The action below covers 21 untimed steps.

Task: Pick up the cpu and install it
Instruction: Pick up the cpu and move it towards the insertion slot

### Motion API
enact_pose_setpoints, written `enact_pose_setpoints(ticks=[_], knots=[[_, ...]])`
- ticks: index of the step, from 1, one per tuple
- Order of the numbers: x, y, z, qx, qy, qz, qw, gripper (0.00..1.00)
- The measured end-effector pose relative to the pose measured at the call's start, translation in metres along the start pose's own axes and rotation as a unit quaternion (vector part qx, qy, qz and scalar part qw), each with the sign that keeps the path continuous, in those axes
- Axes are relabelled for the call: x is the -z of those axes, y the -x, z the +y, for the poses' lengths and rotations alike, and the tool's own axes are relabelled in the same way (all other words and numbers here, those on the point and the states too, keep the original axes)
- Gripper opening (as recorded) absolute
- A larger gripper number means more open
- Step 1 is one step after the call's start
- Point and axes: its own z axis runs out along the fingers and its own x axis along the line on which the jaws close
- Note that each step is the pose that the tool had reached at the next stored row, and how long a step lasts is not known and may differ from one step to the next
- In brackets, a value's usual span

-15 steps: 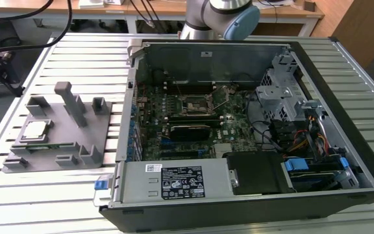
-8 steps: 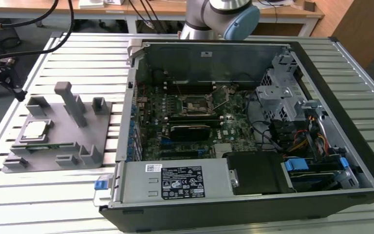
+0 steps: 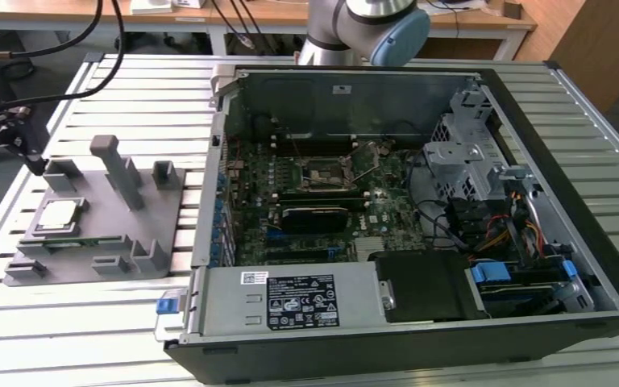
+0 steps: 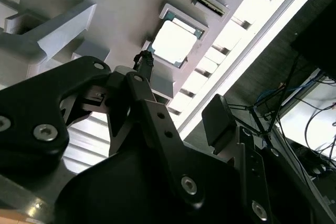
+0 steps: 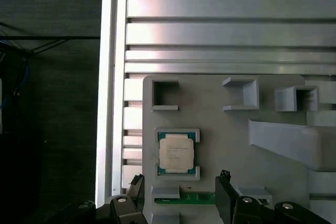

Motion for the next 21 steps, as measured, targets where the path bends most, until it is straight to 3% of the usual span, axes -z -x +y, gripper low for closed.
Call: enact_pose_setpoints(ticks=[18, 21], knots=[[-0.0162, 0.0010, -0.0018, 0.001, 0.0000, 0.0008, 1.0000, 0.65], [-0.0183, 0.0011, -0.0023, 0.010, -0.0006, 0.0014, 0.9999, 0.65]])
